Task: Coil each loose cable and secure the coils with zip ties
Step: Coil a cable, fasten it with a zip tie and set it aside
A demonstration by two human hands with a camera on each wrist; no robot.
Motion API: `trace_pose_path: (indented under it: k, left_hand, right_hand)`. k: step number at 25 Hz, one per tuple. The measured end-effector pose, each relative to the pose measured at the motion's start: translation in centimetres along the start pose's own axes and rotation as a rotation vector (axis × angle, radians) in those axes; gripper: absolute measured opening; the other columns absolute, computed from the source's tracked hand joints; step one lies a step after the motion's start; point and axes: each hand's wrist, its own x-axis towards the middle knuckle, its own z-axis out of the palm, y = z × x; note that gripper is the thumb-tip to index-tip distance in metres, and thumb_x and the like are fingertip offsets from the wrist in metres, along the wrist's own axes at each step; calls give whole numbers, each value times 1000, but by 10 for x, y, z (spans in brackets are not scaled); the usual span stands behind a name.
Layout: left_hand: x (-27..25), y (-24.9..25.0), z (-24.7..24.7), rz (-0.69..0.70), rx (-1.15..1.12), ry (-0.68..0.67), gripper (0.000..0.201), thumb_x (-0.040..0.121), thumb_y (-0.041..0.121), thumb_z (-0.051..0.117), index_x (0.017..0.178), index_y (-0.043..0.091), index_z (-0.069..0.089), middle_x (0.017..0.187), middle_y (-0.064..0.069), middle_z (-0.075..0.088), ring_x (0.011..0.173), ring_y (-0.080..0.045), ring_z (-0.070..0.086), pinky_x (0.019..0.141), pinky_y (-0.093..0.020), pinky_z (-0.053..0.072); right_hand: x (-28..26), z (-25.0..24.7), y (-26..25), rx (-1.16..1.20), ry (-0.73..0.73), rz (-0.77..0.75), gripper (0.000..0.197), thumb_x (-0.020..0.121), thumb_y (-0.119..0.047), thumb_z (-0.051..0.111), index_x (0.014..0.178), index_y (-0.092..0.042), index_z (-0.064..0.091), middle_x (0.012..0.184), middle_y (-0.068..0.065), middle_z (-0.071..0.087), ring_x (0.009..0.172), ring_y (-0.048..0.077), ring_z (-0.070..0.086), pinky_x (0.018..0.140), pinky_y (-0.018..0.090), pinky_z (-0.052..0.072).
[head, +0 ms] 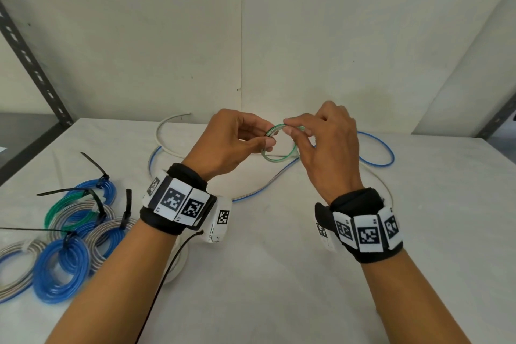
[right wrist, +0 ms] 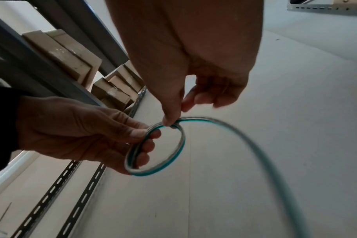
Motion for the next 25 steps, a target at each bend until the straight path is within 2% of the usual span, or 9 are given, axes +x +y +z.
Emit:
trace_pose_path:
  k: [2,4,7,10,12,16,20,22,25]
  left_hand:
    - [-1,2,2,-8,-39,-1,17,86,6,77,102,2,76,87,-12,78,82,-23,76,82,-38,62]
    - [-1,5,6,-10,-128,13,18,84,5,78,101,4,76,87,-17,77,81,-30,76,80,-41,63]
    - [-2,8,13,13,-125,10,20,84,8,79,103,6,77,86,-18,76,79,-30,76,77,-42,63]
    - [-1,9,11,9,-109,-18,17,86,8,77,102,2,76,86,-16,77,81,-27,76,78,-38,63]
    - [-2,9,9,10,-158,-22,18,87,6,76,103,-1,75,87,-19,76,83,-31,76,79,-38,63]
    - [-4,12,10,20,-348,-14,23,87,3,73,110,-2,72,93,-21,76,87,-32,76,82,-40,62]
    - [-4,14,10,12,-388,-28,29,85,0,74,113,-1,72,95,-17,77,88,-30,76,79,-34,61]
    - [-4,12,7,0,-354,-40,27,84,2,75,111,2,73,94,-18,77,87,-29,75,80,-34,61]
    - [-3,5,6,-15,-226,-88,25,83,2,77,108,0,75,89,-19,77,82,-26,74,78,-34,61]
  right_hand:
    - [3,-3,2,29,11,-17,12,92,-25,71,100,-20,78,95,2,58,93,20,54,80,32,43]
    - [6,-7,5,201,-64,20,10,93,-20,70,99,-17,77,101,-1,67,95,11,60,84,24,47]
    - [9,-14,2,378,-118,120,9,94,-16,69,98,-16,77,92,-8,74,88,5,67,77,17,51]
    - [10,-17,-1,518,-138,222,7,91,-17,73,97,-19,77,88,-9,75,87,9,71,74,26,57]
    - [10,-17,-4,637,-142,283,7,91,-13,73,97,-16,76,87,-2,76,81,15,72,70,31,59]
    - [10,-17,-8,848,-99,427,9,91,-9,72,99,-8,75,86,8,77,67,17,69,64,25,56]
    - [11,-18,-9,873,-59,442,8,90,-10,74,98,-10,76,86,9,76,70,17,70,65,24,56]
    - [13,-24,-3,834,-125,424,7,89,-12,75,96,-12,77,84,6,77,74,17,71,68,26,56]
    - [16,-36,14,582,-312,313,3,87,-15,77,88,-18,78,77,-7,75,71,6,68,70,23,54]
